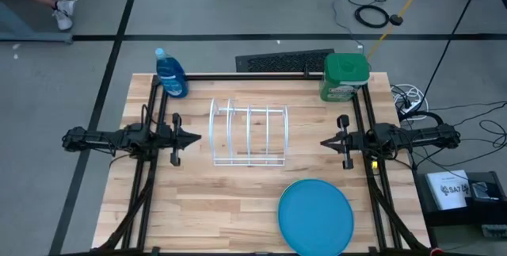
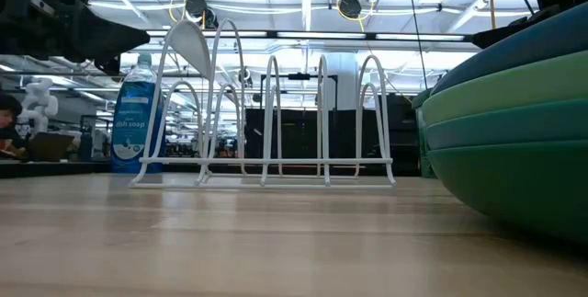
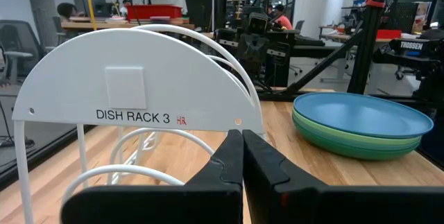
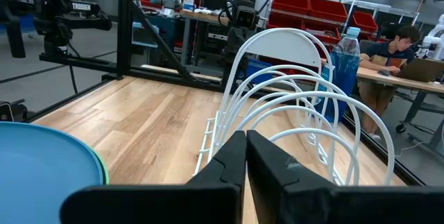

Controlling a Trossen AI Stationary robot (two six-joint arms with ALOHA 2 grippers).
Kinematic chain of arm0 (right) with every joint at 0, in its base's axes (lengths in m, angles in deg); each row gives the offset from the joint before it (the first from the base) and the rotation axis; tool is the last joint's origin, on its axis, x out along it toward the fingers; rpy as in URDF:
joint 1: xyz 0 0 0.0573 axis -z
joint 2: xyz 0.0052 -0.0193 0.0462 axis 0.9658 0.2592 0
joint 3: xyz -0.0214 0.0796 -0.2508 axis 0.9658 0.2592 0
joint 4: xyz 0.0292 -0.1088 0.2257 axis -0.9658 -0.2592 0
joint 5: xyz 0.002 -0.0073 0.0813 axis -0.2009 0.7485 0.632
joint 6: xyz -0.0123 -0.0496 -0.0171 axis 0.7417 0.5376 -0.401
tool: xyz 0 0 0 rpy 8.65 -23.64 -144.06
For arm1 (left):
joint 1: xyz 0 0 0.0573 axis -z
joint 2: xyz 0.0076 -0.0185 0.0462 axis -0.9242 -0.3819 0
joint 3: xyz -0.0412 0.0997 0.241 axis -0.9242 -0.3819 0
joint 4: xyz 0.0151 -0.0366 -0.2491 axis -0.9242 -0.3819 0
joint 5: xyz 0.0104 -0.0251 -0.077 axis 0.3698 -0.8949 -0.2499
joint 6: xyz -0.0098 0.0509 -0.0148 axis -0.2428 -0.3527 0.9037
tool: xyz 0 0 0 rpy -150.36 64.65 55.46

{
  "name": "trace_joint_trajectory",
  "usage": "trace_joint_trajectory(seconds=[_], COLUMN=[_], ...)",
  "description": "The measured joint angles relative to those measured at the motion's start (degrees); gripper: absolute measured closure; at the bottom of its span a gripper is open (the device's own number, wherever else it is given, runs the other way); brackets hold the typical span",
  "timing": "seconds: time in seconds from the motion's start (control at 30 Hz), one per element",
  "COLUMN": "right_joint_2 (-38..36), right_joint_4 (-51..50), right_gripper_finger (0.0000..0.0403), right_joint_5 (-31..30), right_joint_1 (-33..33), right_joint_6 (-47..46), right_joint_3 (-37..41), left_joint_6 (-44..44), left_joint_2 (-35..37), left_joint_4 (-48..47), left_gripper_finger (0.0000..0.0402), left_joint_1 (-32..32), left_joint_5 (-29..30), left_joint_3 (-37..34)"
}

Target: Sort dishes

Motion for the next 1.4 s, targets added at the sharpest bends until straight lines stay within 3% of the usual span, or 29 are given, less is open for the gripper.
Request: trace_joint_trajectory(seconds=[0.2,0.3,0.47,0.53,0.67,0.87,1.1,1.17,1.27,1.33,1.4], right_joint_2=[0.0,0.0,0.01,0.0,0.0,0.01,0.0,0.0,0.0,0.0,0.0], right_joint_4=[0.01,0.01,0.02,0.02,0.02,0.02,0.02,0.02,0.02,0.02,0.01], right_gripper_finger=[0.0394,0.0394,0.0394,0.0394,0.0394,0.0394,0.0394,0.0394,0.0394,0.0394,0.0394], right_joint_5=[-0.01,0.02,0.03,0.01,0.01,0.01,0.0,0.01,-0.02,0.01,0.01], right_joint_1=[0.0,0.01,0.01,0.01,-0.01,0.01,0.01,-0.01,-0.01,0.01,-0.01], right_joint_6=[0.0,0.01,0.01,0.0,-0.01,-0.01,0.0,0.01,0.02,0.02,0.0], right_joint_3=[0.0,0.0,0.0,0.01,0.0,0.01,0.02,0.0,0.0,0.0,0.01], left_joint_6=[-2.72,-5.41,3.23,4.23,8.58,14.78,13.98,9.64,5.62,5.83,4.34], left_joint_2=[-0.01,0.01,0.02,0.02,-2.97,-17.72,-41.72,-48.83,-59.9,-66.86,-72.98], left_joint_4=[1.37,15.71,45.08,46.69,41.2,40.57,41.07,41.13,37.86,30.81,19.6], left_gripper_finger=[0.0401,0.0401,0.0401,0.0401,0.0401,0.0401,0.0401,0.0401,0.0401,0.0401,0.0401], left_joint_1=[0.0,0.0,-0.02,-0.04,0.0,0.0,0.0,0.05,1.43,2.83,4.6], left_joint_5=[0.4,4.56,6.71,3.98,-1.25,-1.85,-2.08,-5.56,-18.48,-25.35,-26.17], left_joint_3=[-0.02,-0.01,0.09,1.35,6.29,15.46,32.77,39.23,49.48,57.01,64.85])
